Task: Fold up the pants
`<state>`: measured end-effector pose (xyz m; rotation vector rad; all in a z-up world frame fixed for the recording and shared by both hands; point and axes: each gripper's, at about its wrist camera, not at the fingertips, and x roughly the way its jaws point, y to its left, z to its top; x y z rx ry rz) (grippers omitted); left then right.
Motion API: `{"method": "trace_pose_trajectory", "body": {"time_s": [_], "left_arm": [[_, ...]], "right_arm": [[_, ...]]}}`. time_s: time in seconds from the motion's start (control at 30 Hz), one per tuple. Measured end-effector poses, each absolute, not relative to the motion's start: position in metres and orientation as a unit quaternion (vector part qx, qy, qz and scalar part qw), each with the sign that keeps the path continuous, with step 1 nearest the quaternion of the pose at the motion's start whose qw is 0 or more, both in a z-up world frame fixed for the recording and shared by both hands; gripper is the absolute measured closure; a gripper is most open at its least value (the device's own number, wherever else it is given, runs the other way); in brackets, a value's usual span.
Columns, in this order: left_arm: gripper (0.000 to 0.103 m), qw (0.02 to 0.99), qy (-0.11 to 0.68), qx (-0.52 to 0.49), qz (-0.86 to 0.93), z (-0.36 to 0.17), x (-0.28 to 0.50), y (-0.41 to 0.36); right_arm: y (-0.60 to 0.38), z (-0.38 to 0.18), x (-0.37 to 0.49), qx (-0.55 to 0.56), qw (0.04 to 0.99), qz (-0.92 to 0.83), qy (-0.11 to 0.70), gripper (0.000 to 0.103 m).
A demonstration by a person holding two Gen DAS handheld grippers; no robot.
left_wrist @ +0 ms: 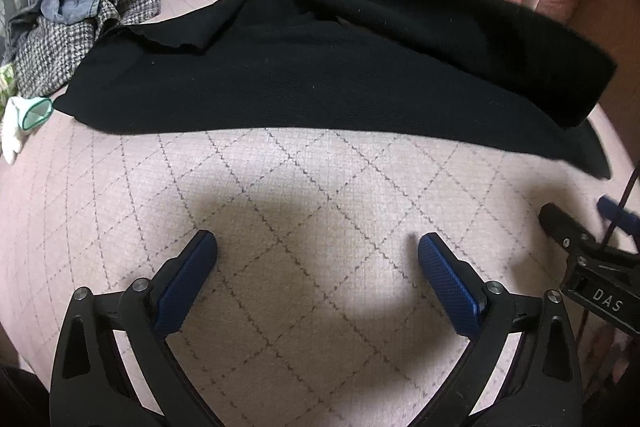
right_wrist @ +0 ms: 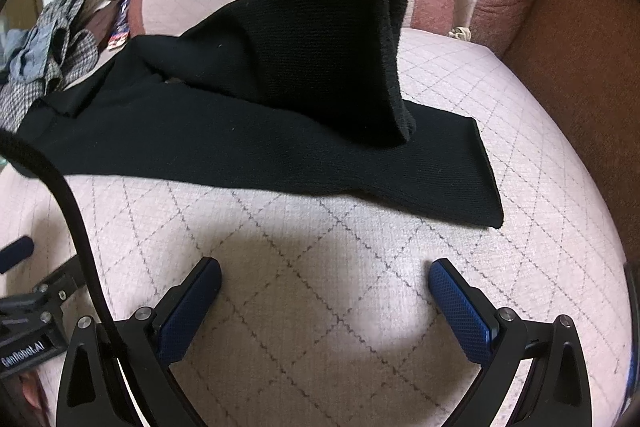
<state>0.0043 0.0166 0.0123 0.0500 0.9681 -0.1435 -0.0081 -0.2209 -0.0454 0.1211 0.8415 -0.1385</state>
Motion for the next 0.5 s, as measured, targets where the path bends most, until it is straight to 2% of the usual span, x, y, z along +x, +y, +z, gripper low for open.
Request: {"method": "trace_pose_trajectory", "body": {"time_s": [0.1, 0.17, 0.33, 0.5], "left_arm": [[0.005, 0.884, 0.463, -0.012, -0.063, 0.023, 0.006, 0.035], [0.005, 0.887, 0.457, -0.031, -0.054, 0.032, 0.008, 0.05], [0.005, 0.888, 0.453, -0.079, -0.022, 0.045, 0.015, 0.095], [0.005, 0.886, 0.453, -0.099, 0.01, 0.049, 0.022, 0.119]], "right_arm": [[-0.228, -0.042, -0.023, 0.088, 0.91, -0.065, 0.399, 0.005], [-0.235, -0.038, -0.03, 0.115, 0.91, -0.058, 0.394, 0.013], [-0.244, -0.032, -0.034, 0.172, 0.902, -0.021, 0.396, 0.016], [-0.228, -0.011, -0.016, 0.156, 0.91, 0.021, 0.384, 0.017]]}}
